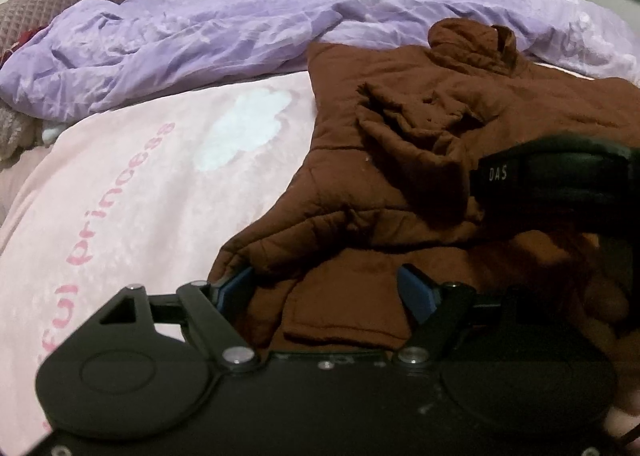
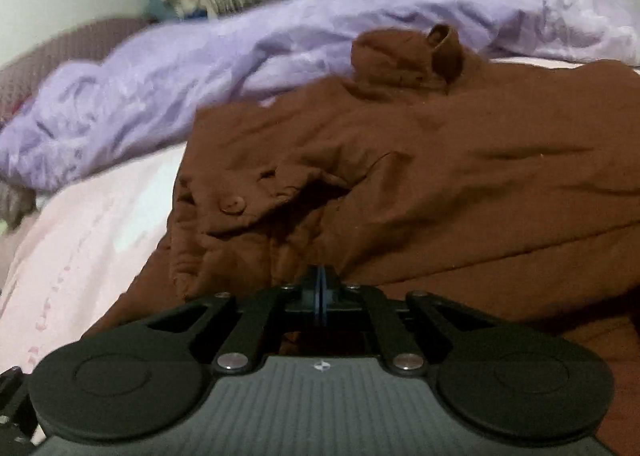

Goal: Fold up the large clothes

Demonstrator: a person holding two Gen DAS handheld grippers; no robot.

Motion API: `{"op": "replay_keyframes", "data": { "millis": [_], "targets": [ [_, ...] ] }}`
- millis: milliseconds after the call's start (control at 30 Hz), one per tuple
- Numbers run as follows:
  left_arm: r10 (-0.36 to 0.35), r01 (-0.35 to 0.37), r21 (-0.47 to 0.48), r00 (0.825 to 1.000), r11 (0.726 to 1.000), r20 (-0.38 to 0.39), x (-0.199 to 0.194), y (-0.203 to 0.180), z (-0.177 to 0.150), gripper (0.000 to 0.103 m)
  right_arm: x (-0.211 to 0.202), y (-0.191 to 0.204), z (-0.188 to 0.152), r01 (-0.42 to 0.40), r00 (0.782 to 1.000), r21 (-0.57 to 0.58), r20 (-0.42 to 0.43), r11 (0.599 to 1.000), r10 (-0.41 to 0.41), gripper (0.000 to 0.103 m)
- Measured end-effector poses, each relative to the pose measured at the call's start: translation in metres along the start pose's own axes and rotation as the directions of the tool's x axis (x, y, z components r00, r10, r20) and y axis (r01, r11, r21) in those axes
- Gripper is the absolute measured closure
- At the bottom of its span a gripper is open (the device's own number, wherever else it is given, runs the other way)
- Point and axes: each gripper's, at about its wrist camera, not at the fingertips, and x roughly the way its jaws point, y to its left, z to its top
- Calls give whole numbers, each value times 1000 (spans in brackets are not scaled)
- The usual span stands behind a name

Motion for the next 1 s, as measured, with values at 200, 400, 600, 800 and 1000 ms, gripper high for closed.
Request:
{"op": "replay_keyframes", "data": {
  "millis": [200, 400, 600, 800, 1000],
  "targets": [
    [10, -10, 6, 1000, 1000, 8, -3, -1, 2, 21, -24, -3, 16, -38, 999, 1, 8, 999, 38, 98],
    [14, -14, 8, 1000, 1000, 5, -2, -1, 1, 21, -50, -17, 29, 72, 990, -1, 121, 997, -71, 93],
    [23, -23, 21, 1000, 1000, 7, -3, -3, 1, 21, 10, -45, 29, 98, 995, -13, 16, 995, -98, 99],
    [17, -17, 14, 1000, 1000, 3, -1, 0, 1, 20, -44, -67, 45, 152, 979, -30, 141, 988, -147, 96],
    [23, -23, 21, 1000, 1000, 3, 0, -1, 1, 19, -58, -143, 59, 338, 929, 40, 147, 940, -341, 95]
  ]
}}
